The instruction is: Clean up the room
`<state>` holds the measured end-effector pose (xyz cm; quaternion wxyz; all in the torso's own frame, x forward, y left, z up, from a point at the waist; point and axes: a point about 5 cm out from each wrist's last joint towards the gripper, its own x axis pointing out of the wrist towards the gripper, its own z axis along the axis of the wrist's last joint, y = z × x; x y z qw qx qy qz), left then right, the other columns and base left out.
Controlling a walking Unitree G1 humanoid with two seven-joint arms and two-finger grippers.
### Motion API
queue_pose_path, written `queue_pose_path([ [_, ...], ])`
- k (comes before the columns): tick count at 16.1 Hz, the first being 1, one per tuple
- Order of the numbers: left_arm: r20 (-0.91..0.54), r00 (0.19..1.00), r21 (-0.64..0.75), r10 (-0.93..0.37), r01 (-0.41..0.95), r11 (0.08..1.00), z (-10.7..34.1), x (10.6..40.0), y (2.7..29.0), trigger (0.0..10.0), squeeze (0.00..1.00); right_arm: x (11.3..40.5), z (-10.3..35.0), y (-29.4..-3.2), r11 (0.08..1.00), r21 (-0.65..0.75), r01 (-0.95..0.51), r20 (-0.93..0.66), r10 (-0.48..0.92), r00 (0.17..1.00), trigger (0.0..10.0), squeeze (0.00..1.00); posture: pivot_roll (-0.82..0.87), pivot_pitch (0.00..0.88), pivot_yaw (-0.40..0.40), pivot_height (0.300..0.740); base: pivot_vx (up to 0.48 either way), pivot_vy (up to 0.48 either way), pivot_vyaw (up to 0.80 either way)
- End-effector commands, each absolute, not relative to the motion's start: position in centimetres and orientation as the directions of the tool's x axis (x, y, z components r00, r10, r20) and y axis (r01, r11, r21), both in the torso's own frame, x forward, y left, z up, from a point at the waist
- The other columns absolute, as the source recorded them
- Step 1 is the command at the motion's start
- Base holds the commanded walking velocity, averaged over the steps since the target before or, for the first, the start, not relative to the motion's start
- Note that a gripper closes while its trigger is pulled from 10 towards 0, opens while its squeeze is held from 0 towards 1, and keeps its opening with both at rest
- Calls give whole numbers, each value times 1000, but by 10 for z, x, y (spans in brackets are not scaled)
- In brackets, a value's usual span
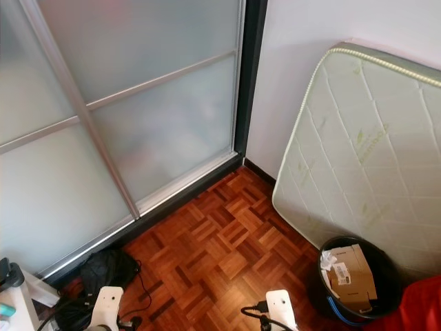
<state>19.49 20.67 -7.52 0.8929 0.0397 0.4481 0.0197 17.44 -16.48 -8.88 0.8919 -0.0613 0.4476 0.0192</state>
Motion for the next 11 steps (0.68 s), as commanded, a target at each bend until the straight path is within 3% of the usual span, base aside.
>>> queue_pose_path([
  [1,-809,583,96,74,6,995,-78,190,208,10000,0,172,-90,-166,992,-89,-86,-807,-21,590,10000,0,46,78,-10,740,0,0,0],
  [4,-808,584,94,74,3,996,-78,190,208,10000,0,172,-90,-165,992,-87,-88,-806,-18,591,10000,0,47,78,-10,740,0,0,0],
  [11,-807,586,92,72,3,996,-78,190,208,10000,0,173,-90,-164,993,-83,-89,-803,-14,595,10000,0,46,77,-11,740,269,0,0],
])
